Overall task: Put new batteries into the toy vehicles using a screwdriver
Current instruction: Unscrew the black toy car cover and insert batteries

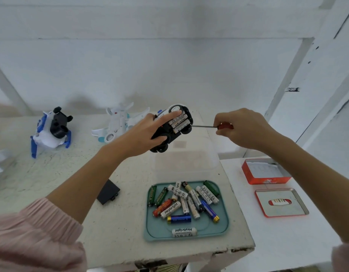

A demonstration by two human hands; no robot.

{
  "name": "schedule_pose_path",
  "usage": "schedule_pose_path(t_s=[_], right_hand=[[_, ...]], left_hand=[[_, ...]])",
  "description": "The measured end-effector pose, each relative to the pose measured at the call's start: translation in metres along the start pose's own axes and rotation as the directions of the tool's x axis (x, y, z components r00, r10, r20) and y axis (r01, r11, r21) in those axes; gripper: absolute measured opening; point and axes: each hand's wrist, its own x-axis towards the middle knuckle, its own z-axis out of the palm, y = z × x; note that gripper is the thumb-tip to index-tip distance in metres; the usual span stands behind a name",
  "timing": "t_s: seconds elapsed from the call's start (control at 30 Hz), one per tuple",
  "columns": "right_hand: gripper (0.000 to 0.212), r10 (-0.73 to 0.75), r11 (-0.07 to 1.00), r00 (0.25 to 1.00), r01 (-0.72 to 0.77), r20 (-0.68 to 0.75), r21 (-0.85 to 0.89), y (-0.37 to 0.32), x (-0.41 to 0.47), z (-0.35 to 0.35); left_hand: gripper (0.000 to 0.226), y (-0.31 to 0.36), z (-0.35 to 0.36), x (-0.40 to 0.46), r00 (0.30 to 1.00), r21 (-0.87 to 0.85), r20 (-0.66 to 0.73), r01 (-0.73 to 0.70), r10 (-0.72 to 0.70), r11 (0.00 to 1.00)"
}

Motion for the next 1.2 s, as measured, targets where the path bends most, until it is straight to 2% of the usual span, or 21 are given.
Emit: schedule_pose_path(t_s=[0.1, 0.27, 0.6, 0.83, 1.1, 1.2], right_hand=[[0.011, 0.039, 0.999, 0.994, -0.038, -0.104, 0.014, 0.001, 0.001, 0.0], [0.011, 0.02, 0.999, 0.996, -0.023, -0.087, -0.032, -0.002, 0.002, 0.004], [0.014, -0.03, 0.963, 0.995, 0.003, -0.094, -0.269, -0.021, -0.004, 0.016], [0.014, -0.01, 0.988, 0.998, 0.0, -0.063, -0.157, -0.013, 0.0, 0.013], [0.014, -0.068, 0.984, 0.998, 0.066, -0.006, -0.163, -0.012, -0.007, 0.018], [0.014, -0.049, 0.992, 0.997, 0.042, -0.056, -0.121, -0.013, -0.008, 0.02]], left_hand=[[0.068, 0.0, 0.0, 0.0, 1.0, 0.01, 0.012, 0.003, -0.003, 1.0], [0.068, 0.001, 0.002, -0.001, 1.0, 0.007, 0.015, -0.005, 0.005, 1.0], [0.065, 0.016, 0.005, -0.002, 1.0, 0.048, 0.005, -0.03, 0.03, 0.998], [0.066, 0.012, 0.002, -0.003, 0.998, 0.118, 0.033, -0.06, 0.056, 0.991], [0.066, 0.012, 0.006, -0.007, 0.999, 0.106, 0.028, -0.047, 0.044, 0.993], [0.066, 0.012, 0.0, -0.005, 0.999, 0.101, 0.004, -0.033, 0.033, 0.994]])
